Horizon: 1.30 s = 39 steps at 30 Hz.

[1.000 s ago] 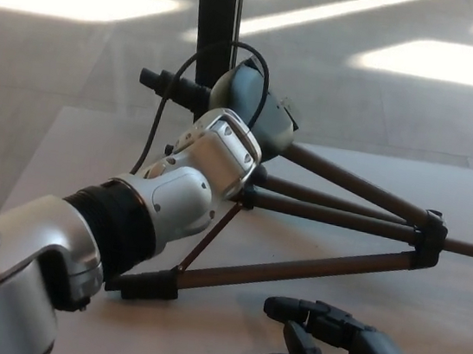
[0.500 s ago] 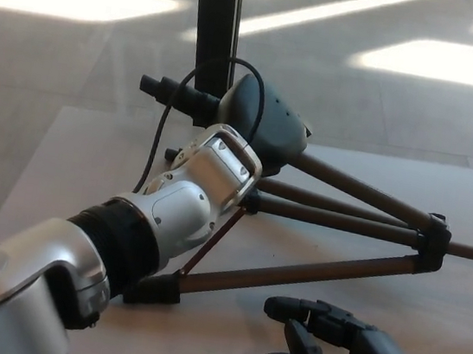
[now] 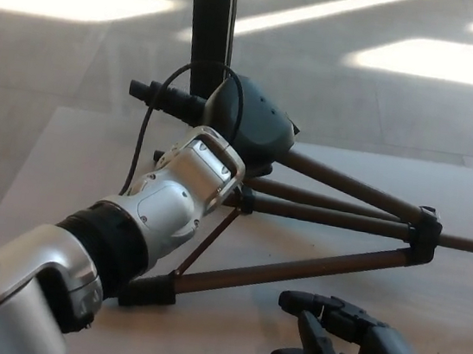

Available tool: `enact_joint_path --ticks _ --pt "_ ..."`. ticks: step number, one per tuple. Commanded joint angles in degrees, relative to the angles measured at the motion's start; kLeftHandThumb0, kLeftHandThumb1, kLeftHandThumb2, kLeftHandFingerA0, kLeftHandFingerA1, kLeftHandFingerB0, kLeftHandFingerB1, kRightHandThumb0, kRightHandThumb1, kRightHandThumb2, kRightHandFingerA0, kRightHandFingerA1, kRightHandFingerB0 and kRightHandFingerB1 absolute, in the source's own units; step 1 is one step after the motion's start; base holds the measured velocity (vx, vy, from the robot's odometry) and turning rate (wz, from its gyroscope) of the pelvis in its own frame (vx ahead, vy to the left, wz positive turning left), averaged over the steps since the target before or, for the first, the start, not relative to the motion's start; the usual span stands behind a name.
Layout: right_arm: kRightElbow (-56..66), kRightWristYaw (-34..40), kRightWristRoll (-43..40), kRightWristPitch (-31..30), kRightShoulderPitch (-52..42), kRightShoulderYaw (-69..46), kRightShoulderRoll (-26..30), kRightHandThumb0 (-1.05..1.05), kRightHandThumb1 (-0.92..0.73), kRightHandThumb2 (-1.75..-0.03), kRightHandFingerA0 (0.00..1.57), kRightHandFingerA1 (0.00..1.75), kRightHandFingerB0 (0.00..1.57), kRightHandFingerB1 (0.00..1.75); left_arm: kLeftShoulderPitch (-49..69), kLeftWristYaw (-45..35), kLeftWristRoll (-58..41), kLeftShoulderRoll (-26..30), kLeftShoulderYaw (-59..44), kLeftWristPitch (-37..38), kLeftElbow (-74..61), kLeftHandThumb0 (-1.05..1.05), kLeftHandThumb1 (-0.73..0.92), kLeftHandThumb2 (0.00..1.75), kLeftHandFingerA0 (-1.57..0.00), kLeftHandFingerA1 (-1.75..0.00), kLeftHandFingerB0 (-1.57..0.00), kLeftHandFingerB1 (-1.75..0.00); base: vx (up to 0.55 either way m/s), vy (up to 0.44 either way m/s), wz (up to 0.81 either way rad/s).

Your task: Use both hands of the robot to pick up the tripod lying in the middle of the desk and make it stand upright on the desk

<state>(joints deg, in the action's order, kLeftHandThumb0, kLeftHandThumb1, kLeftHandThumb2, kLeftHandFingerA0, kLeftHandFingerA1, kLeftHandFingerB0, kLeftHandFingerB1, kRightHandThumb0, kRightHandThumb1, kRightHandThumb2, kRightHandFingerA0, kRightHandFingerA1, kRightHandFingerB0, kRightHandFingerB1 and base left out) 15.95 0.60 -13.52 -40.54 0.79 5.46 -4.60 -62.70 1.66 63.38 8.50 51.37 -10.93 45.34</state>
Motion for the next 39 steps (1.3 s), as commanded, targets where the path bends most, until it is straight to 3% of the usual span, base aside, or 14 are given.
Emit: enact_joint_path --ticks 1,4,5,6,8,10,11,15,16,17,19,21,33,39 --pt "-0.62 0.83 -0.18 -1.33 0.44 -1.82 -0.36 -0.65 -0.76 -0.62 0.65 1.02 0.72 0.52 0.40 0.38 -1.48 1.62 -1.67 4.44 0.36 -0.39 0.76 0.72 -0.90 -1.64 -0.83 -1.16 0.00 0.000 0.00" --pt "-0.91 0.49 -0.94 -1.72 0.20 -3.14 -0.67 -0.66 -0.76 -0.62 0.65 1.03 0.70 0.53 -0.59 2.34 -2.84 1.94 -4.11 5.80 0.24 -0.36 0.71 0.73 -0.93 -1.63 -0.85 -1.24 0.00 0.000 0.00" --pt "-1.28 0.51 -0.99 -1.78 0.37 -3.42 -0.84 -0.63 -0.63 -1.06 0.70 0.94 0.62 0.66 -1.34 1.71 -2.72 1.93 -4.71 5.28 0.00 -0.34 0.71 0.73 -0.92 -1.65 -0.83 -1.26 0.00 0.000 0.00" --pt "-1.59 -0.04 -1.15 -1.55 0.26 -3.46 -0.71 -0.66 -0.76 -0.64 0.63 1.04 0.66 0.52 -2.07 0.90 -3.04 2.04 -5.58 5.13 -0.49 -0.29 0.62 0.72 -0.93 -1.65 -0.83 -1.18 0.00 0.000 0.00" --pt "-2.46 1.49 -0.92 -2.31 0.56 -4.02 -1.98 -0.65 -0.73 -0.61 0.66 1.02 0.70 0.53 -3.98 -0.40 -5.14 1.60 -8.69 4.61 -0.87 -0.23 0.56 0.74 -0.98 -1.65 -0.86 -1.06 0.00 0.000 0.00" --pt "-2.97 1.09 -0.27 -1.63 0.49 -3.80 -1.75 -0.62 -0.60 -1.04 0.70 0.93 0.59 0.65 -5.25 -0.03 -4.43 1.52 -9.56 4.81 -0.87 -0.27 0.61 0.76 -0.91 -1.72 -0.81 -1.10 0.00 0.000 0.00" --pt "-3.07 1.01 -0.35 -1.60 0.35 -4.12 -1.81 -0.66 -0.73 -0.62 0.61 0.97 0.62 0.51 -5.74 -0.03 -5.13 1.14 -10.68 4.88 -1.02 -0.27 0.64 0.78 -0.92 -1.71 -0.82 -1.10 0.00 0.000 0.00" --pt "-4.95 3.43 -4.40 -4.62 2.41 -9.34 -6.67 -0.72 -0.65 -0.60 0.15 0.69 0.28 0.41 -7.97 -0.33 -5.31 1.14 -12.79 5.18 -1.94 -0.30 0.64 0.79 -0.92 -1.69 -0.81 -1.08 0.00 0.000 0.00" --pt "-5.94 3.74 -6.19 -5.01 3.36 -11.40 -8.33 -0.39 -0.39 -0.99 0.05 0.56 0.00 0.50 -8.49 -0.23 -4.97 1.09 -12.84 5.31 -1.82 -0.33 0.53 1.03 -1.17 -1.29 -0.84 -0.96 0.00 0.000 0.00" --pt "-7.21 3.95 -7.74 -5.72 4.68 -13.67 -9.81 -0.75 -0.50 -0.90 0.01 0.34 0.08 0.40 -8.80 -0.16 -4.81 1.03 -13.03 5.49 -1.90 -0.29 0.59 0.76 -1.06 -1.72 -0.85 -1.05 0.00 0.000 0.00" --pt "-10.53 7.92 -9.74 -5.69 8.07 -18.57 -13.66 -0.79 -0.51 -0.91 0.00 0.24 0.05 0.37 -9.16 -1.25 -5.28 0.77 -13.65 5.50 -2.39 -0.34 0.52 1.02 -1.16 -1.29 -0.83 -0.95 0.00 0.000 0.00" --pt "-14.71 10.10 -12.95 -4.67 11.64 -22.82 -15.38 -0.84 -0.55 -0.82 0.00 0.01 0.06 0.16 -8.73 -0.79 -5.42 0.72 -14.17 5.47 -3.57 -0.27 0.60 0.81 -1.01 -1.65 -0.88 -1.02 0.00 0.000 0.00" --pt "-23.52 11.14 -15.79 1.41 24.84 -25.77 -13.86 -0.97 -0.61 -0.96 0.00 0.11 0.09 0.03 -3.20 -1.14 -5.07 1.93 -13.93 5.93 -7.67 -0.29 0.62 0.83 -0.97 -1.69 -0.88 -1.09 0.00 0.000 0.00" --pt "-27.07 13.37 -15.00 0.83 32.38 -25.43 -10.41 -0.92 -0.73 -0.66 0.00 0.00 0.00 0.00 -1.47 -0.97 -3.92 3.18 -13.71 6.28 -8.85 -0.30 0.64 0.82 -0.92 -1.72 -0.80 -1.24 0.00 0.000 0.00"
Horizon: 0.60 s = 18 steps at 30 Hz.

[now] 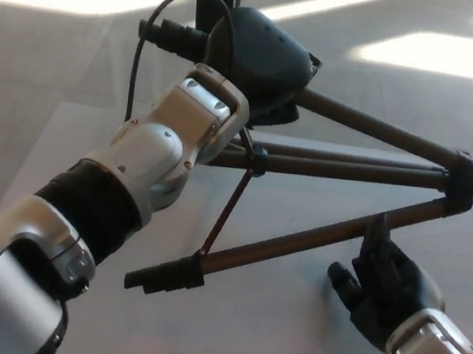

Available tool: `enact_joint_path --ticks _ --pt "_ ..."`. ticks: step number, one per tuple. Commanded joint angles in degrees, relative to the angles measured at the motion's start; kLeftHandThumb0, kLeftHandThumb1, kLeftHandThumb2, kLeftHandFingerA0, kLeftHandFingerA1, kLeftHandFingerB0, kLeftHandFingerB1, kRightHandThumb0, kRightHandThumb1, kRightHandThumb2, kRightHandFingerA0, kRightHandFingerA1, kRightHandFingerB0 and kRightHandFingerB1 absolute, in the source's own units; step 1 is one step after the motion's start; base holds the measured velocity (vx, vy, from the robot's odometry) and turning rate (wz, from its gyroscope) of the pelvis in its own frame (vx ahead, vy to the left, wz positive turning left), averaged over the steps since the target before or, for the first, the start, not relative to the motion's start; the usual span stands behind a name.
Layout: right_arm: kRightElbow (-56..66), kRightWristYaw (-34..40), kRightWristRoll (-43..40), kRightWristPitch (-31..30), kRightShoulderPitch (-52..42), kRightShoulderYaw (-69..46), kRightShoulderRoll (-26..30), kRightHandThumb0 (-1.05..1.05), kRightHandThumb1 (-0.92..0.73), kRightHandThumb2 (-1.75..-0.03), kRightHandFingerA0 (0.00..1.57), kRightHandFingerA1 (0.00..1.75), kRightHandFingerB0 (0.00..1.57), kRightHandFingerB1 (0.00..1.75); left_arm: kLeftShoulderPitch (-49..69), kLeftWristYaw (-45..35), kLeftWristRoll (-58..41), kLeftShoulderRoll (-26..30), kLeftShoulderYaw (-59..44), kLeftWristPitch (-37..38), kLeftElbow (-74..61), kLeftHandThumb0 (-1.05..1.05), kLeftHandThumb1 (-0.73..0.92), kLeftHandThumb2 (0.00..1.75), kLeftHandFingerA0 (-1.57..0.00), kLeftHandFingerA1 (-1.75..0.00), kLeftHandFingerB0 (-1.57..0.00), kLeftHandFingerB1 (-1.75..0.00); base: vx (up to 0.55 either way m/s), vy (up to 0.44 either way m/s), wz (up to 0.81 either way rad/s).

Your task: Use both hands of the robot to pick up the tripod lying in the middle of the desk and make it stand upright on the desk

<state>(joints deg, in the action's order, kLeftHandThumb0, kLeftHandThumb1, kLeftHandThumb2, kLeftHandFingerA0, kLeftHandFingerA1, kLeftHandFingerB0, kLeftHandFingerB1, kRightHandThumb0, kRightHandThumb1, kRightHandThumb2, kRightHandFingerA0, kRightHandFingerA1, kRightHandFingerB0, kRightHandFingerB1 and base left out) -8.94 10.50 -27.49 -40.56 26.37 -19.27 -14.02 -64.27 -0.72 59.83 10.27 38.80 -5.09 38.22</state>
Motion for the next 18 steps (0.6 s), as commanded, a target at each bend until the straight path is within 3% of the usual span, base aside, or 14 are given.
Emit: enact_joint_path --ticks 1,2,3,4,7,8,11,12,13,14,15,16,17,18 --pt "-2.86 3.84 -1.13 0.03 8.30 -0.91 -0.16 -0.94 -0.58 -0.89 0.00 0.01 0.00 0.00 -0.19 0.34 -0.01 1.39 -0.86 0.00 -1.75 -0.29 0.63 0.76 -0.92 -1.75 -0.80 -1.30 0.00 0.000 0.00" --pt "-3.66 4.56 -1.42 -0.57 9.78 -1.43 0.29 -0.94 -0.70 -0.62 0.00 0.00 0.00 0.00 -0.60 -0.95 0.25 1.24 -0.59 -0.51 -1.85 -0.32 0.63 0.69 -0.91 -1.75 -0.80 -1.25 0.00 0.000 0.00" --pt "-3.80 5.11 -1.53 -0.27 10.14 -1.73 0.01 -0.94 -0.70 -0.62 0.00 0.00 0.00 0.00 -0.65 -1.12 0.23 1.19 -0.60 -0.60 -2.03 -0.32 0.63 0.69 -0.91 -1.75 -0.80 -1.25 0.00 0.000 0.00" --pt "-3.84 5.52 -1.80 -0.17 10.55 -2.08 -0.24 -0.89 -0.65 -0.75 0.00 0.00 0.00 0.00 -0.58 -0.30 0.08 1.05 -0.60 -0.06 -2.02 -0.40 0.47 0.95 -1.21 -1.35 -0.89 -1.07 0.00 0.000 0.00" --pt "-5.18 3.65 0.35 0.95 11.26 0.08 1.05 -0.84 -0.63 -0.77 0.00 0.00 0.00 0.00 -0.42 -0.82 -0.29 0.79 -1.02 -0.38 -2.64 -0.40 0.47 0.95 -1.21 -1.35 -0.86 -1.04 0.00 0.000 0.00" --pt "-5.58 4.01 0.06 1.83 11.86 -0.39 0.67 -0.81 -0.58 -0.76 0.00 0.00 0.00 0.00 -0.43 -0.42 -0.09 0.68 -0.92 -0.26 -2.63 -0.30 0.63 0.71 -0.94 -1.71 -0.81 -1.09 0.00 0.000 0.00" --pt "-6.84 4.02 1.31 2.56 13.09 0.58 1.40 -0.79 -0.60 -0.77 0.00 0.00 0.00 0.00 -0.36 -0.36 -0.45 0.42 -1.19 -0.17 -2.78 -0.30 0.61 0.71 -0.92 -1.69 -0.82 -1.05 0.00 0.000 0.00" --pt "-7.20 4.68 1.14 3.30 13.59 0.09 1.10 -0.85 -0.45 -0.78 0.00 0.04 0.00 0.00 -0.47 -0.34 -0.48 0.40 -1.21 -0.13 -2.72 -0.27 0.60 0.74 -0.98 -1.67 -0.84 -1.07 0.00 0.000 0.00" --pt "-7.62 5.70 0.36 4.19 14.17 -1.11 0.44 -0.85 -0.45 -0.78 0.00 0.04 0.00 0.00 -0.61 -0.24 -0.45 0.39 -1.21 -0.08 -2.61 -0.27 0.60 0.74 -0.98 -1.67 -0.84 -1.07 0.00 0.000 0.00" --pt "-8.44 6.59 -0.57 6.41 14.23 -2.58 -0.77 -0.49 -0.52 -0.78 0.02 0.30 0.03 0.17 -0.64 -0.40 -0.68 0.38 -1.36 0.02 -2.54 -0.30 0.61 0.74 -0.93 -1.68 -0.82 -1.03 0.00 0.000 0.00" --pt "-9.23 9.08 -1.18 8.46 14.62 -4.34 -2.15 -0.36 -0.66 -0.61 0.17 0.46 0.11 0.27 -0.77 0.62 -0.66 0.31 -1.38 0.33 -2.06 -0.30 0.62 0.76 -0.94 -1.70 -0.84 -1.03 0.00 0.000 0.00" --pt "-10.05 9.98 -0.88 9.62 14.75 -4.77 -2.42 -0.32 -0.68 -0.60 0.36 0.55 0.19 0.30 -0.99 0.43 -0.69 0.17 -1.38 0.21 -1.93 -0.28 0.62 0.82 -0.93 -1.71 -0.83 -1.06 0.00 0.000 0.00" --pt "-10.37 10.00 -0.72 9.95 14.76 -4.75 -2.37 -0.32 -0.68 -0.60 0.36 0.55 0.19 0.30 -1.06 0.14 -0.72 0.12 -1.39 0.11 -1.96 -0.28 0.62 0.82 -0.93 -1.71 -0.83 -1.06 0.00 0.000 0.00" --pt "-10.84 10.29 -0.62 11.42 14.76 -4.95 -2.77 -0.31 -0.67 -0.60 0.54 0.63 0.27 0.33 -1.71 -0.34 -0.51 0.16 -1.34 -0.09 -1.67 -0.30 0.53 1.04 -1.17 -1.29 -0.83 -0.95 0.00 0.000 0.00"
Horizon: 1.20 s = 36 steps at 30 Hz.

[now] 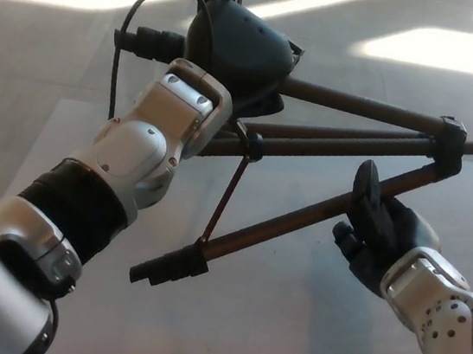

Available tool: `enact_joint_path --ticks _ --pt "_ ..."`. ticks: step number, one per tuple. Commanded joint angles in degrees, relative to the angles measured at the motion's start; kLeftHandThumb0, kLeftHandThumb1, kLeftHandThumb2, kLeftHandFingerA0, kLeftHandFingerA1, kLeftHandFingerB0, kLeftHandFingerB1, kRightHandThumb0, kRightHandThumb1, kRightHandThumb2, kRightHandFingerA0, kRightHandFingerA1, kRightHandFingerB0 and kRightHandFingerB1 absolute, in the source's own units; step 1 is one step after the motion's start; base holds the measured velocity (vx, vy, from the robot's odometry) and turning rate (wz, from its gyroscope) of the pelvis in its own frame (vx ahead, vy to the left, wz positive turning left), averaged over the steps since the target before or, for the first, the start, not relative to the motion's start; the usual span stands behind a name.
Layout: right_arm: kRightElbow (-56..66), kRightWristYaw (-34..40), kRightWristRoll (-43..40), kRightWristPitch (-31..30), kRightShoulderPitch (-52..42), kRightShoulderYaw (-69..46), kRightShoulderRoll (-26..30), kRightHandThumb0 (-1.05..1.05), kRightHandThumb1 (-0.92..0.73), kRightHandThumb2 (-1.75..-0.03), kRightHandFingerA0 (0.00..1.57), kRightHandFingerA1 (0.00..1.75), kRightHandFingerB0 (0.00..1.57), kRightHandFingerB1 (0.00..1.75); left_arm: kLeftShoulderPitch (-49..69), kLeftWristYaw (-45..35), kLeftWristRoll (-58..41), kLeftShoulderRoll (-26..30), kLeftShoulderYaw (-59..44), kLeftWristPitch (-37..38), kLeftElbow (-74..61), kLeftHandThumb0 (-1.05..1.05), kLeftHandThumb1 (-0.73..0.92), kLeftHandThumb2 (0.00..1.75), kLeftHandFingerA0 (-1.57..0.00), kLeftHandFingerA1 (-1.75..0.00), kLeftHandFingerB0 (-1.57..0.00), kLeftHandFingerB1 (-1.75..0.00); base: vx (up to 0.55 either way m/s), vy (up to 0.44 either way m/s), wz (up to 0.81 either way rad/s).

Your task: Use both hands of the robot to pick up the tripod lying in the middle of the desk and make it stand upright on the desk

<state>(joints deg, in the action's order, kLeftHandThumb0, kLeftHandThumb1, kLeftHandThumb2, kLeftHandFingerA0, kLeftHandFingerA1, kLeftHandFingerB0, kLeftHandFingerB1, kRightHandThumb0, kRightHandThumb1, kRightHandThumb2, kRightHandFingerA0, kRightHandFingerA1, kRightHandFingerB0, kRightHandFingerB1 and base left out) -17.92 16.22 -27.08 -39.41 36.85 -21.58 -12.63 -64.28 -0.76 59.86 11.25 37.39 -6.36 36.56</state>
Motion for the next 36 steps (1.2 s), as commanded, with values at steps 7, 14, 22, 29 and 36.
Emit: enact_joint_path --ticks 7,14,22,29,36 --pt "-3.36 1.75 0.52 11.10 2.95 -0.47 -2.21 -0.37 -0.71 -0.61 0.55 0.78 0.38 0.41 -0.49 1.09 -1.35 -1.19 -0.38 1.97 -0.74 -0.30 0.62 0.77 -0.95 -1.61 -0.86 -1.01 0.00 0.000 0.00" --pt "-11.52 6.32 1.47 10.70 10.87 -2.09 1.53 -0.23 -0.53 -0.98 1.16 1.65 0.79 1.24 0.67 1.82 -1.33 -1.65 -0.80 0.95 -1.90 -0.26 0.57 0.73 -1.02 -1.70 -0.84 -1.07 0.00 0.000 0.00" --pt "-19.68 3.02 -1.04 8.32 16.58 -6.11 6.36 -0.43 -0.73 -0.80 1.06 1.75 0.69 1.60 2.20 2.14 -1.48 -2.57 -1.59 -0.10 -3.19 -0.29 0.60 0.73 -0.93 -1.71 -0.83 -1.02 0.00 0.000 0.00" --pt "-18.00 0.71 1.14 13.50 15.93 -4.04 8.23 -0.36 -0.34 -1.32 1.06 1.75 0.84 1.66 2.93 2.82 -1.66 -2.86 -2.14 -0.76 -3.32 -0.27 0.56 0.80 -0.94 -1.68 -0.84 -1.05 0.00 0.000 0.00" --pt "-14.73 -2.19 6.61 13.17 16.35 1.89 15.25 -0.27 -0.23 -1.48 1.04 1.75 0.88 1.56 4.84 5.96 -4.04 -2.86 -4.98 -0.40 -3.23 -0.25 0.57 0.90 -0.95 -1.51 -0.83 -1.00 0.00 0.000 0.00"
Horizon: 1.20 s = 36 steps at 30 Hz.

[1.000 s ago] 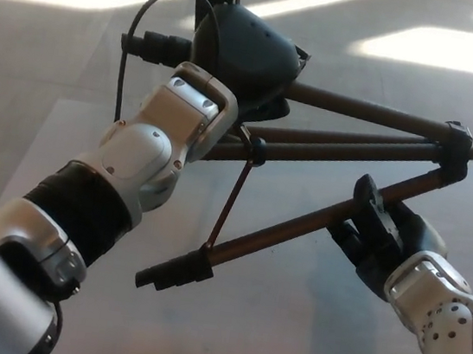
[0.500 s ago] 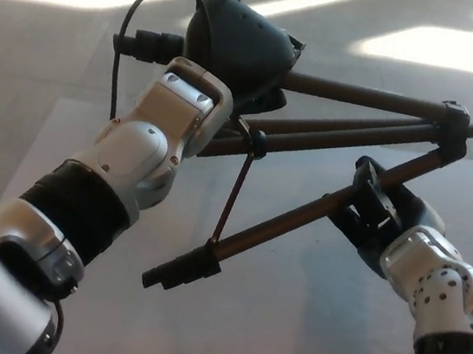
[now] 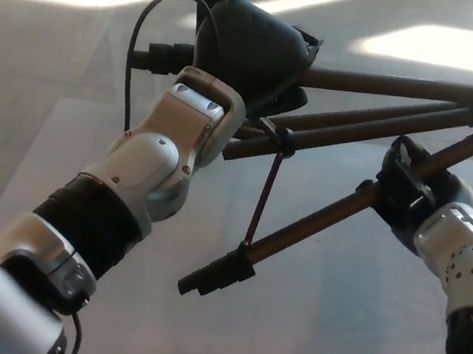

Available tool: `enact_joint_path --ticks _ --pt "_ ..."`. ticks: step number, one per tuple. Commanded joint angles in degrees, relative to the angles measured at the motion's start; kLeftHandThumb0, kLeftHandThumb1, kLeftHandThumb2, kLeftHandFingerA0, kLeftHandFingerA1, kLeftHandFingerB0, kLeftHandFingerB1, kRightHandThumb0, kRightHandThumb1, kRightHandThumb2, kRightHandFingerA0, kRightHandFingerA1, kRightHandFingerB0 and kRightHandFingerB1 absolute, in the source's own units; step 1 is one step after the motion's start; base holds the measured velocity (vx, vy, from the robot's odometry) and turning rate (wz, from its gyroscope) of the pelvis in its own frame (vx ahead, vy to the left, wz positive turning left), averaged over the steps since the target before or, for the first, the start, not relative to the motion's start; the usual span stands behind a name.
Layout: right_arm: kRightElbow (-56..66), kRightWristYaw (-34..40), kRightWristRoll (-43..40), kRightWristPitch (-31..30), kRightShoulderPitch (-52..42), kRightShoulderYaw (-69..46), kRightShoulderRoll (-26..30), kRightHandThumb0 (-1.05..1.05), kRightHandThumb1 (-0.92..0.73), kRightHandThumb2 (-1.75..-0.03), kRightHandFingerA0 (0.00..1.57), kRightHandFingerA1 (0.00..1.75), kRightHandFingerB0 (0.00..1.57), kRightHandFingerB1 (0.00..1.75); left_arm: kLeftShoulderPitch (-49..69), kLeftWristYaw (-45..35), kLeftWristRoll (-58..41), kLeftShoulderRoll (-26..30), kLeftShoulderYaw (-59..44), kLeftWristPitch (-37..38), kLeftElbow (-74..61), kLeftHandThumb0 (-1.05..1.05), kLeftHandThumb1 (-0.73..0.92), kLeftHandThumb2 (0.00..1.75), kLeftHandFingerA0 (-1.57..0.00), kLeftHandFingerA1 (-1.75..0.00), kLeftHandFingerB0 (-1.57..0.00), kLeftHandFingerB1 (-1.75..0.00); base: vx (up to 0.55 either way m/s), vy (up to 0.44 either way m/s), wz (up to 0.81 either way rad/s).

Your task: Use both hands of the robot to pick up the tripod lying in the middle of the desk and make it stand upright on the desk

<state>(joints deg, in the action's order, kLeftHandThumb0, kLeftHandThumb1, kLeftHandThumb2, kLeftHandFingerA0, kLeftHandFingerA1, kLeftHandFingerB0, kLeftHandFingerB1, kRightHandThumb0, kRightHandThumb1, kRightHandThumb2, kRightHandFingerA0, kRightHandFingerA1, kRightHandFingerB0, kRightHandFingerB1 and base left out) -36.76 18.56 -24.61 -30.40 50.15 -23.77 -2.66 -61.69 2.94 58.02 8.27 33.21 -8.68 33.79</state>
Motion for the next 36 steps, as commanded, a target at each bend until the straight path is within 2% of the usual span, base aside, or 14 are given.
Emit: enact_joint_path --ticks 1,8,9,12,14,15,19,24,25,26,30,31,32,36 --pt "4.58 -4.47 5.04 4.68 2.84 5.12 5.92 -0.26 -0.22 -1.52 1.06 1.75 0.98 1.50 2.51 2.78 -2.07 0.27 -0.82 2.01 -0.48 -0.24 0.58 0.88 -0.96 -1.56 -0.83 -1.06 0.00 0.000 0.00" --pt "5.51 -8.13 14.74 7.90 6.40 16.24 15.01 -0.19 -0.48 -1.28 0.98 1.75 0.86 1.51 4.22 3.39 -1.37 1.95 -0.52 1.52 -0.82 -0.19 0.53 0.78 -0.90 -1.74 -0.80 -1.25 0.00 0.000 0.00" --pt "4.87 -8.38 16.17 6.82 7.79 18.00 16.55 -0.29 -0.51 -1.14 1.23 1.37 0.96 1.19 4.21 3.42 -1.42 2.27 -0.57 1.85 -0.77 -0.19 0.53 0.78 -0.91 -1.75 -0.80 -1.27 0.00 0.000 0.00" --pt "3.71 -12.46 17.83 5.75 11.35 22.02 20.65 -0.19 -0.44 -1.16 0.97 1.72 0.88 1.46 4.53 3.37 -2.75 2.83 -1.52 2.76 -0.88 -0.21 0.56 0.81 -0.91 -1.72 -0.82 -1.17 0.00 0.000 0.00" --pt "3.04 -14.00 21.18 5.58 13.35 26.76 23.21 -0.31 -0.41 -1.14 1.27 1.41 1.05 1.26 4.63 2.50 -2.96 3.13 -1.66 2.55 -1.14 -0.21 0.58 0.85 -0.89 -1.74 -0.78 -1.26 0.00 0.000 0.00" --pt "4.87 -12.85 23.00 5.89 13.13 28.64 23.71 -0.21 -0.40 -1.23 0.98 1.72 0.86 1.41 4.86 2.29 -3.30 3.11 -1.96 2.21 -1.33 -0.20 0.59 0.86 -0.88 -1.75 -0.76 -1.26 0.00 0.000 0.00" --pt "7.55 -15.08 29.53 6.91 15.35 37.21 28.04 -0.21 -0.44 -1.17 0.88 1.66 0.88 1.30 5.44 1.55 -3.79 3.17 -2.47 1.11 -1.83 -0.21 0.60 0.85 -0.99 -1.67 -0.80 -1.19 0.00 0.000 0.00" --pt "8.11 -16.12 29.38 7.70 16.55 40.04 29.24 -0.28 -0.52 -1.07 0.90 1.71 0.87 1.41 7.03 2.29 -4.39 2.62 -3.09 0.38 -2.64 -0.20 0.56 0.76 -0.88 -1.68 -0.75 -1.35 0.00 0.000 0.00" --pt "9.04 -16.66 30.08 7.32 17.68 41.75 29.15 -0.36 -0.48 -1.14 1.18 1.35 0.99 1.18 8.62 2.80 -6.13 1.35 -4.42 -0.37 -3.41 -0.17 0.55 0.76 -0.88 -1.72 -0.76 -1.35 0.00 0.000 0.00" --pt "9.42 -16.91 30.38 7.16 18.23 42.49 29.14 -0.36 -0.48 -1.14 1.18 1.35 0.99 1.18 9.26 3.02 -6.89 0.79 -5.00 -0.71 -3.72 -0.17 0.55 0.76 -0.88 -1.72 -0.76 -1.35 0.00 0.000 0.00" --pt "10.90 -18.26 33.23 6.32 22.33 47.87 29.18 -0.22 -0.43 -1.25 0.90 1.75 0.81 1.54 11.04 4.32 -7.32 -0.82 -5.75 -2.21 -3.78 -0.16 0.53 0.76 -0.90 -1.75 -0.70 -1.58 0.00 0.000 0.00" --pt "11.11 -18.41 34.18 6.30 23.33 49.20 29.03 -0.26 -0.50 -1.19 1.16 1.34 0.92 1.15 11.83 4.65 -7.73 -1.28 -6.09 -2.35 -4.04 -0.14 0.53 0.80 -0.92 -1.75 -0.72 -1.60 0.00 0.000 0.00" --pt "10.94 -18.44 34.39 6.47 24.07 49.77 28.77 -0.21 -0.44 -1.25 0.88 1.75 0.81 1.39 12.21 4.84 -7.97 -1.57 -6.30 -2.46 -4.08 -0.14 0.53 0.83 -0.91 -1.75 -0.71 -1.64 0.00 0.000 0.00" --pt "10.85 -17.44 35.02 6.31 25.82 52.42 26.59 -0.27 -0.41 -1.19 1.12 1.56 0.95 1.19 15.68 3.71 -8.16 -3.36 -6.30 -4.89 -6.25 -0.14 0.54 0.77 -0.89 -1.75 -0.67 -1.67 0.00 0.000 0.00"
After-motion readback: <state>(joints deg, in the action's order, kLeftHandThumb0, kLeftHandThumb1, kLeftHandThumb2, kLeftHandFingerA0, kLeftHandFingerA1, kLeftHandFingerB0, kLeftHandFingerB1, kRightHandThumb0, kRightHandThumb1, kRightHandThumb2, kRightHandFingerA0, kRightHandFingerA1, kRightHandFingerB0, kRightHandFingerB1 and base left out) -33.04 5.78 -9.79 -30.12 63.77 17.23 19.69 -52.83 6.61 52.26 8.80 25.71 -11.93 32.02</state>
